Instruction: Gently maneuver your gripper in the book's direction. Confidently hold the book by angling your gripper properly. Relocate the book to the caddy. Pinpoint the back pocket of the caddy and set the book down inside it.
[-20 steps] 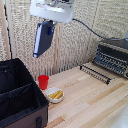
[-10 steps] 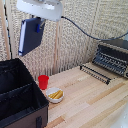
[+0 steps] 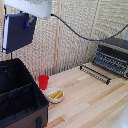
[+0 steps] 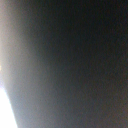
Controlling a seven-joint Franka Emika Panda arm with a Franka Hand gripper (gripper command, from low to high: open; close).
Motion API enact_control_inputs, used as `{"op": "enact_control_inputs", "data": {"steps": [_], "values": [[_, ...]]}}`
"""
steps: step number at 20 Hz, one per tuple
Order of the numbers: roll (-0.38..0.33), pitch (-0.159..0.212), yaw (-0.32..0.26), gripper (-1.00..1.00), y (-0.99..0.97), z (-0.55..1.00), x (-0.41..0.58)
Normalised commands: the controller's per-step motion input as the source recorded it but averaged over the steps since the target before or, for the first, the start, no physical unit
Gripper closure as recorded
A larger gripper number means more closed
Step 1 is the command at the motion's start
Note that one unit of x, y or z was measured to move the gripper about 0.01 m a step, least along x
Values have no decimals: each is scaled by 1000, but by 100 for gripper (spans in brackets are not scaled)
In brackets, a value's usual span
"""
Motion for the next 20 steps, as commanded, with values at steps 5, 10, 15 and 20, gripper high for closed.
{"op": "enact_control_inputs", "data": {"steps": [5,10,15,20], "values": [[25,44,-200,100,455,134,0],[13,17,-221,100,509,26,19],[0,4,-202,100,602,0,75],[0,0,-168,100,664,-17,170]]}}
